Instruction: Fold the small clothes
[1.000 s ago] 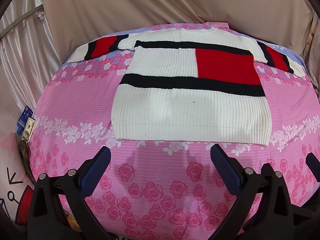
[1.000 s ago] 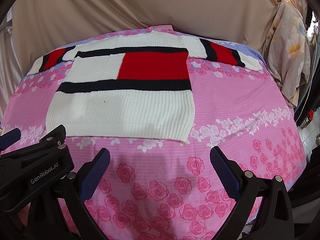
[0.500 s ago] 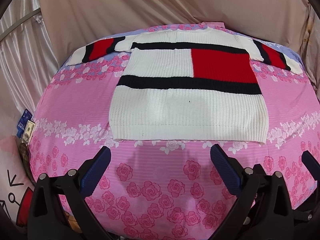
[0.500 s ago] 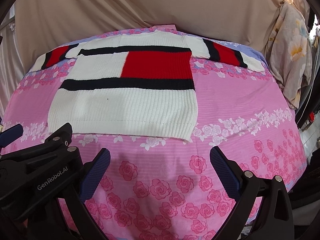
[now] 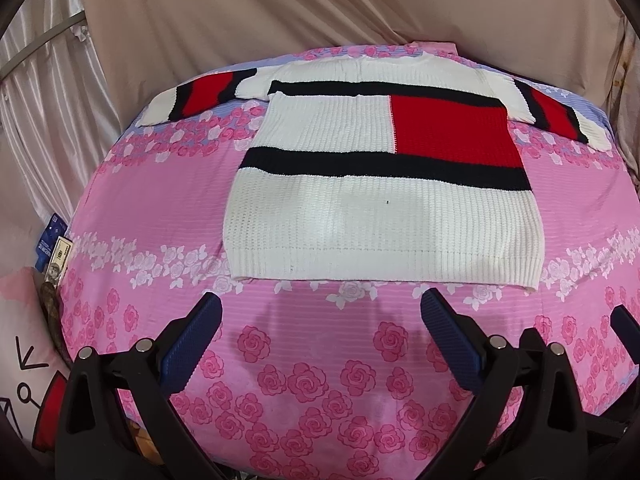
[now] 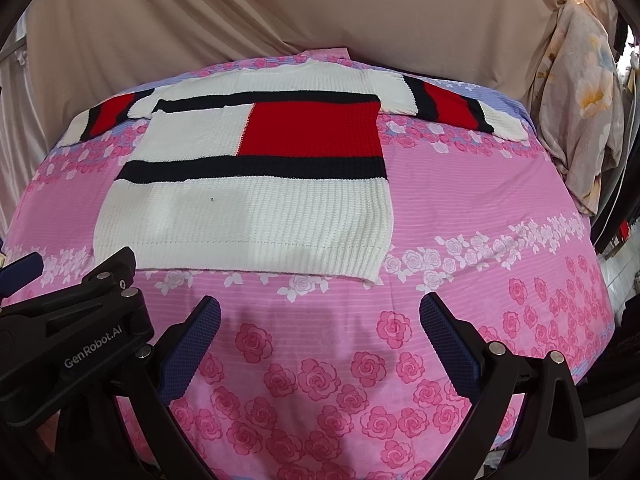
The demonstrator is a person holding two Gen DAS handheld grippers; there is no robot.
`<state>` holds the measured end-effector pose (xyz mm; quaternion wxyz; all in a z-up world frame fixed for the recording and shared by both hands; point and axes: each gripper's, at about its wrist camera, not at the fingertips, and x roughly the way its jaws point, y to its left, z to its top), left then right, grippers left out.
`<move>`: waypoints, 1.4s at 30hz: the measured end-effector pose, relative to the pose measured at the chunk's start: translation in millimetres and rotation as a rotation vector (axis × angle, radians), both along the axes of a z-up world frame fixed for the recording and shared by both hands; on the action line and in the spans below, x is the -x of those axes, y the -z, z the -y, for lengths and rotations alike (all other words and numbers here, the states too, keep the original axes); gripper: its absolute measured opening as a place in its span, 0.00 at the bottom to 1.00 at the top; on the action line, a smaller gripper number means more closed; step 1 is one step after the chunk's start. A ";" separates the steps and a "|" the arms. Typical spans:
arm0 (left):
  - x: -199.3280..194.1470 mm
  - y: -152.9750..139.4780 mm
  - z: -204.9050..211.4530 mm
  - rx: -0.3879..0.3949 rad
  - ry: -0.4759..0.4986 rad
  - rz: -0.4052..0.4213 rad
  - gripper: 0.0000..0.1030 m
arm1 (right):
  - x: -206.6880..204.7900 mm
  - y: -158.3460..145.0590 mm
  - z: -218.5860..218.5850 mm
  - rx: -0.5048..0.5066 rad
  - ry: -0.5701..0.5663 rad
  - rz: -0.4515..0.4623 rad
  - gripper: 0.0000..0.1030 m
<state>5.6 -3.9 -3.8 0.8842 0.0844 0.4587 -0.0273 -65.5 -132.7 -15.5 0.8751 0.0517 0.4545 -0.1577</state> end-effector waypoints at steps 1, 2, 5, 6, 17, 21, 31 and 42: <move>-1.0 0.8 0.1 -0.003 -0.001 -0.002 0.95 | -0.4 -0.3 1.4 -0.003 0.004 0.000 0.95; -0.2 1.8 1.4 -0.002 -0.001 -0.001 0.95 | -2.1 -0.8 3.4 -0.003 0.007 -0.003 0.95; -1.9 3.7 2.2 -0.006 -0.004 -0.005 0.95 | -2.5 0.3 6.5 -0.007 0.014 -0.009 0.95; -3.5 4.5 2.5 -0.008 -0.005 -0.008 0.95 | -4.8 0.9 8.6 -0.009 0.016 -0.012 0.95; -26.7 3.7 -1.0 0.031 -0.054 -0.026 0.95 | -14.3 -1.9 68.1 -0.041 0.046 0.037 0.95; -43.2 -1.5 -20.1 0.080 -0.135 -0.027 0.95 | -31.1 -19.2 136.5 -0.087 0.028 0.125 0.95; -137.5 20.5 -46.0 0.180 -0.153 -0.055 0.90 | -143.3 22.9 333.6 -0.279 0.333 0.259 0.73; -208.4 55.8 -17.0 0.138 -0.182 -0.031 0.91 | -230.9 95.7 460.6 -0.422 0.616 0.380 0.52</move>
